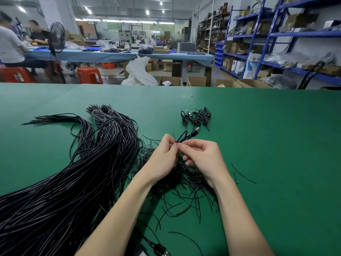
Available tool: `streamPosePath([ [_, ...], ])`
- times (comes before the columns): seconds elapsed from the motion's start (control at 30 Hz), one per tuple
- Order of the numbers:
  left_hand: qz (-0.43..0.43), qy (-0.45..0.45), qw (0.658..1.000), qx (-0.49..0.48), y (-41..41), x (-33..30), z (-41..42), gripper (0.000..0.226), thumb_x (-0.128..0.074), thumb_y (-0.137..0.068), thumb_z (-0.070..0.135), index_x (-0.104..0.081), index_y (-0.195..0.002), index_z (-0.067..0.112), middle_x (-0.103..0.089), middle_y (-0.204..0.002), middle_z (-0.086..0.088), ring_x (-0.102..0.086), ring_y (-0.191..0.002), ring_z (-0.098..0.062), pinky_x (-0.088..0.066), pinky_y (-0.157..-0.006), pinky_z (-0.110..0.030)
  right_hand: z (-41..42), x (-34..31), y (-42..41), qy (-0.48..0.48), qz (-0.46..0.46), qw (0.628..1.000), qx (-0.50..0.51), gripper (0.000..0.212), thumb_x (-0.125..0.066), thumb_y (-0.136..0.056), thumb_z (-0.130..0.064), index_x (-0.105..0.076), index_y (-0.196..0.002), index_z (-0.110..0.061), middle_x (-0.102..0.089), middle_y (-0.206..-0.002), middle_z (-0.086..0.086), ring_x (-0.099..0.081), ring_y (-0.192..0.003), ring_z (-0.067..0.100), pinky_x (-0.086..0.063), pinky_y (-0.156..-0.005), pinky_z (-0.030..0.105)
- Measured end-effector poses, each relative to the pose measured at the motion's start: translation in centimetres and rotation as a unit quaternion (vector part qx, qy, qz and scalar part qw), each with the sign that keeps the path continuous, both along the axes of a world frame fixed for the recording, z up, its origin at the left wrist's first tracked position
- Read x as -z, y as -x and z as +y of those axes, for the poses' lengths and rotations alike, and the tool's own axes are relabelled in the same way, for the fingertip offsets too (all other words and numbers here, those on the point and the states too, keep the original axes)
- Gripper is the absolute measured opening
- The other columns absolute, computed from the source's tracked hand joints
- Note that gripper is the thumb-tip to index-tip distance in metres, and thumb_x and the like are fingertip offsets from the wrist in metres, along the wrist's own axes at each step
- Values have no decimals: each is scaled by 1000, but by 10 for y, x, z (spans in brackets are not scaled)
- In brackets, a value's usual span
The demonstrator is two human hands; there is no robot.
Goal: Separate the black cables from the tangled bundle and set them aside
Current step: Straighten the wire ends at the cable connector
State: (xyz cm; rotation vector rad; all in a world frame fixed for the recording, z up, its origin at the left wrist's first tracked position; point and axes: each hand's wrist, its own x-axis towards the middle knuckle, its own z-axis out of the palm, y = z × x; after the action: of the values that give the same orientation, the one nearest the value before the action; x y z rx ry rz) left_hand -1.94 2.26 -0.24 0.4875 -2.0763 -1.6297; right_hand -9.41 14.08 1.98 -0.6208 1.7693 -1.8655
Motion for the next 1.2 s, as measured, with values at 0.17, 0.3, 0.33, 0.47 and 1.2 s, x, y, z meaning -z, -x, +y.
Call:
streamPosePath([
  [0.17,9,-6,1000,3,1,-1,1,18,-47,-99,31,-46,-80,31,-48,-66,8,-38,-57,-11,-33,-56,-33,5,-4,2,19,-77,997,-17,8,-78,-86,-1,-79,-87,-9,-74,-72,5,-67,-59,7,-55,-54,17],
  [0.3,5,20,1000,4,1,-3,4,23,-44,-102,25,-45,-79,31,-50,-72,2,-38,-64,-15,-34,-64,-40,2,-3,-1,35,-137,990,22,25,-83,-83,-7,-65,-101,-6,-76,-73,5,-67,-56,8,-56,-52,18],
  [0.33,7,21,1000,5,0,-3,4,21,-44,-104,23,-45,-83,27,-50,-73,2,-39,-63,-15,-35,-64,-39,2,-2,-1,39,-152,987,24,28,-83,-83,-7,-63,-103,-6,-76,-74,6,-68,-56,8,-56,-53,18],
  [0.47,16,23,999,17,-1,-4,5,19,-45,-105,19,-46,-86,20,-52,-71,4,-41,-59,-9,-37,-57,-30,3,-1,2,40,-197,980,0,29,-80,-85,-7,-70,-110,2,-77,-76,5,-68,-57,6,-57,-55,17],
  [1.2,51,-186,980,57,-10,-18,2,32,-56,-100,14,-63,-69,19,-60,-71,-2,-47,-53,-4,-44,-53,-15,25,2,14,45,-127,983,-121,21,-76,-84,-1,-72,-105,2,-78,-102,14,-73,-78,16,-63,-70,30],
])
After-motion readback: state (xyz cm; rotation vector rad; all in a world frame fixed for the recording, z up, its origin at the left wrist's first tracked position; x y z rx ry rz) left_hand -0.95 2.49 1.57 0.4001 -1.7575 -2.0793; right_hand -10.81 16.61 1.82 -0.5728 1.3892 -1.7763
